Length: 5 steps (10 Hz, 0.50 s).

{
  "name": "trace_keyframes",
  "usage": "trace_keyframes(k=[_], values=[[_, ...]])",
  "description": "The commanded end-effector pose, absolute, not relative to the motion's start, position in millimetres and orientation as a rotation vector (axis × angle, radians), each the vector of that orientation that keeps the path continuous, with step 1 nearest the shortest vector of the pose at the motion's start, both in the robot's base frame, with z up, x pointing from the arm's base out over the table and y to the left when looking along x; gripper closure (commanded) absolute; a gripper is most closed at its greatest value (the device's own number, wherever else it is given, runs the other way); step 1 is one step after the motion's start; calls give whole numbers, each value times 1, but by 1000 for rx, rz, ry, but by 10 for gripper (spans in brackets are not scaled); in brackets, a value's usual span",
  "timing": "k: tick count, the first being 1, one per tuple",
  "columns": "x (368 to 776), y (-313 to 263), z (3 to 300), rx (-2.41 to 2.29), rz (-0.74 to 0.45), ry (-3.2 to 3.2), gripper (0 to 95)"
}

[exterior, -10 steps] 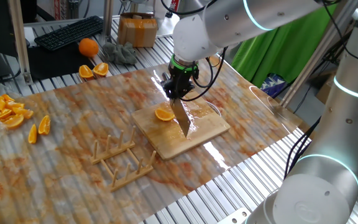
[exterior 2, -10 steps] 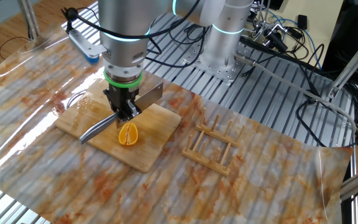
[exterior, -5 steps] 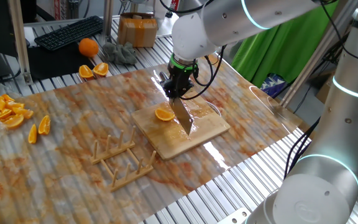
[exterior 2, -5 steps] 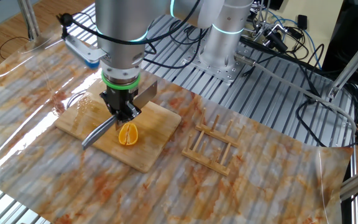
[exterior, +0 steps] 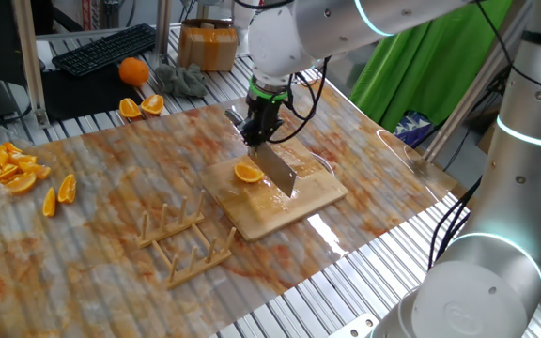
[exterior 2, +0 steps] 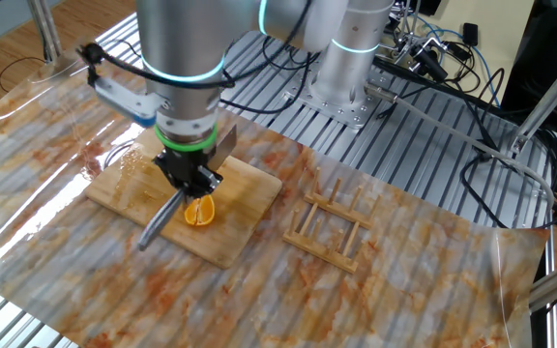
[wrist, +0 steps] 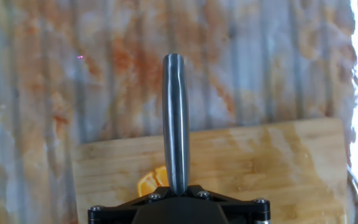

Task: Chop the orange

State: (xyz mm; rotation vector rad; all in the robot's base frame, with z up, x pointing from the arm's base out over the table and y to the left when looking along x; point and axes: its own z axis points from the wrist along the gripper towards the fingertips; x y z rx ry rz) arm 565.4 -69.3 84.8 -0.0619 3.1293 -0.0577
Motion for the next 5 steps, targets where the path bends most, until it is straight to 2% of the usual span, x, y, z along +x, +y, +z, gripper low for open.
trace_keyframes(k=[1,5], values=[[572,-60,84,-73,-46,3145,950],[579,-43,78,28,23,3147,950]])
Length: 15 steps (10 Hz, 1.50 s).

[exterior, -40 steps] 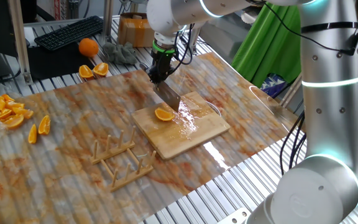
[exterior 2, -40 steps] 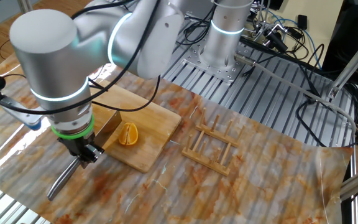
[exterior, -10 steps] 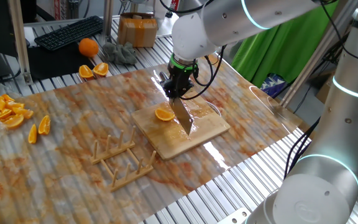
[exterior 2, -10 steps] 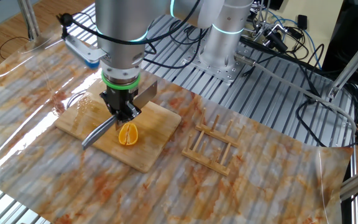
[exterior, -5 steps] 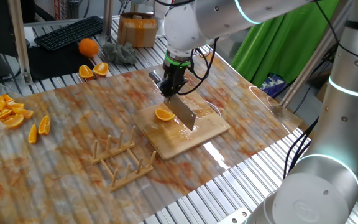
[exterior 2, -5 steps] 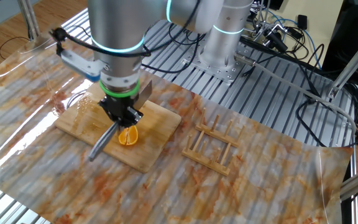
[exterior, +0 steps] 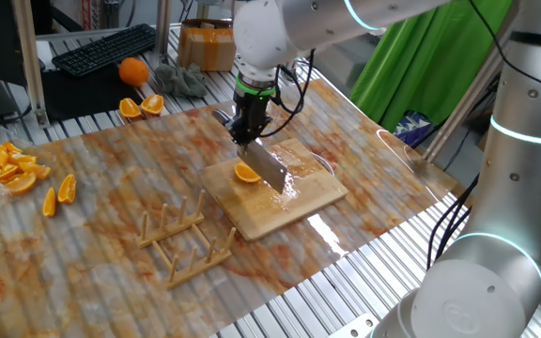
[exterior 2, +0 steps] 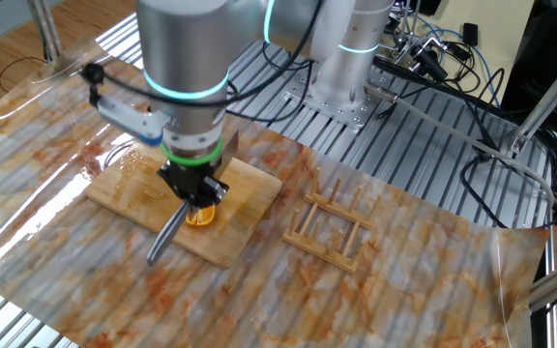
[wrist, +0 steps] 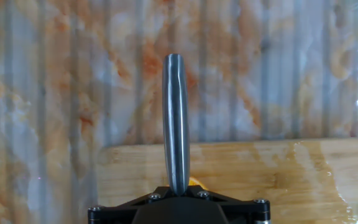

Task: Chop the orange

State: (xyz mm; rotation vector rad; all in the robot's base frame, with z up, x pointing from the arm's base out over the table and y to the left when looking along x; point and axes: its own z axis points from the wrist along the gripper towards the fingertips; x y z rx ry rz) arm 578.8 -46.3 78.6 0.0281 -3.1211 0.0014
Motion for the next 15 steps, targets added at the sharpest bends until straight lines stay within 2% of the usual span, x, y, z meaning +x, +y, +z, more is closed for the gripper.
trace_keyframes(k=[1,7,15], values=[[580,-40,70,-35,-28,-3141,950],[580,-30,56,-87,-53,-3154,950],[591,-45,49,-50,1,-3170,950]])
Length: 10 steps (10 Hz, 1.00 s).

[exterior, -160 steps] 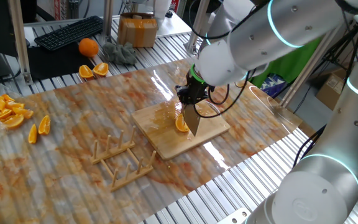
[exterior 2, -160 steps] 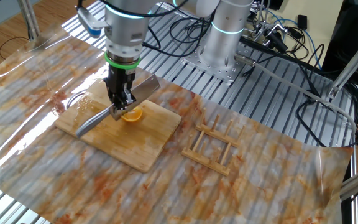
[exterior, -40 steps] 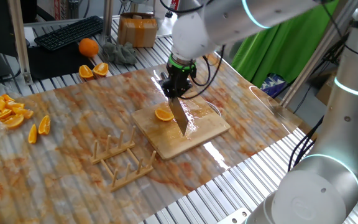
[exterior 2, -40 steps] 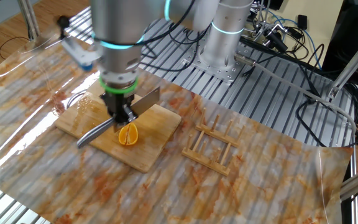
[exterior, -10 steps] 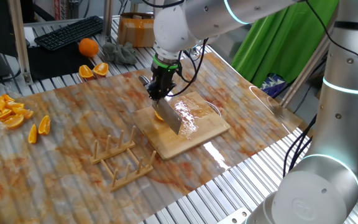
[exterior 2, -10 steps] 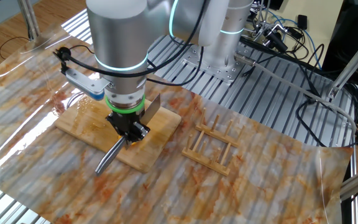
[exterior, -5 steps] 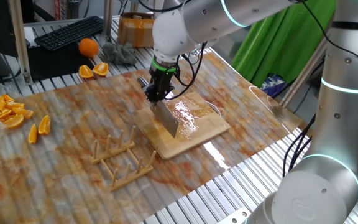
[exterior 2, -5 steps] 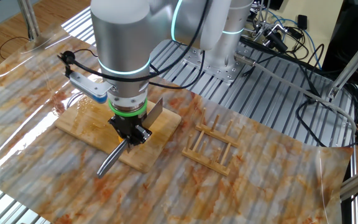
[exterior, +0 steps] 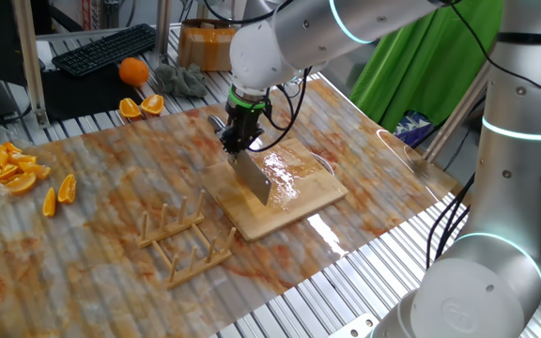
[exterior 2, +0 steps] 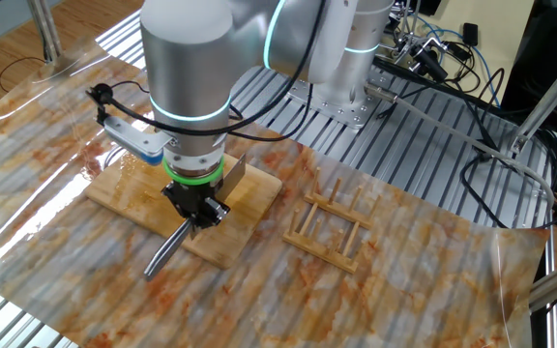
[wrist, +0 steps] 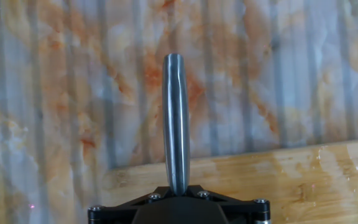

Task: Chop the orange

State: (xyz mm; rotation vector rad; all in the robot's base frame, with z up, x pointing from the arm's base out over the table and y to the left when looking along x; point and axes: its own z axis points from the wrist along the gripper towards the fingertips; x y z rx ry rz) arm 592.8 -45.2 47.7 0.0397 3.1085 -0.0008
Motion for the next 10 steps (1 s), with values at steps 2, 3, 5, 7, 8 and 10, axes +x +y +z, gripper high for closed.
trace_keyframes(k=[2,3,5,7,8,10], values=[[592,-49,53,52,0,3115,950],[592,-51,54,57,-3,3115,950],[592,-51,55,99,9,3116,950],[593,-52,60,153,57,3114,950],[593,-53,63,186,91,3113,950],[593,-55,72,207,107,3118,950]])
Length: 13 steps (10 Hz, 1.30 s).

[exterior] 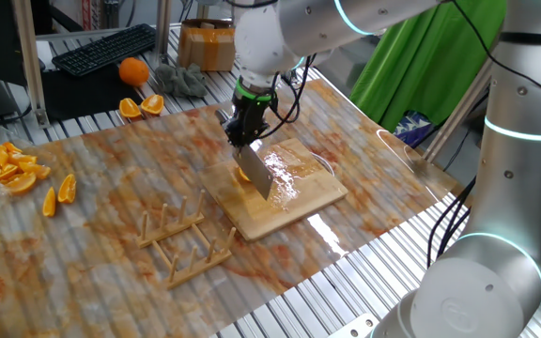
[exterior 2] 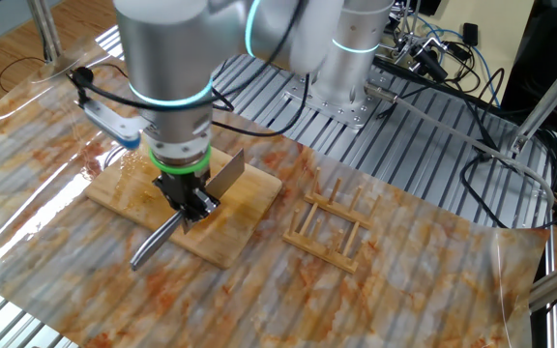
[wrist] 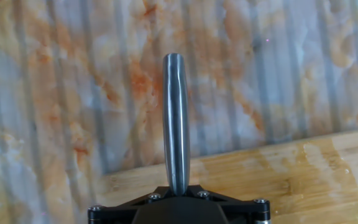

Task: Chop the orange

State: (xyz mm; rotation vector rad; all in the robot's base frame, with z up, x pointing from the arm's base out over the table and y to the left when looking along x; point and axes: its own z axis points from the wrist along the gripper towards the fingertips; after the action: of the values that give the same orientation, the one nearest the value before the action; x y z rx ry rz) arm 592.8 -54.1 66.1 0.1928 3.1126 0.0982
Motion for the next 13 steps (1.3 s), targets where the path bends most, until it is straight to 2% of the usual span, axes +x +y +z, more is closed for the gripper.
trace_keyframes(k=[1,4,13], values=[[594,-56,77,206,103,3121,950],[595,-66,87,157,99,3130,950],[600,-84,73,133,112,3114,950]])
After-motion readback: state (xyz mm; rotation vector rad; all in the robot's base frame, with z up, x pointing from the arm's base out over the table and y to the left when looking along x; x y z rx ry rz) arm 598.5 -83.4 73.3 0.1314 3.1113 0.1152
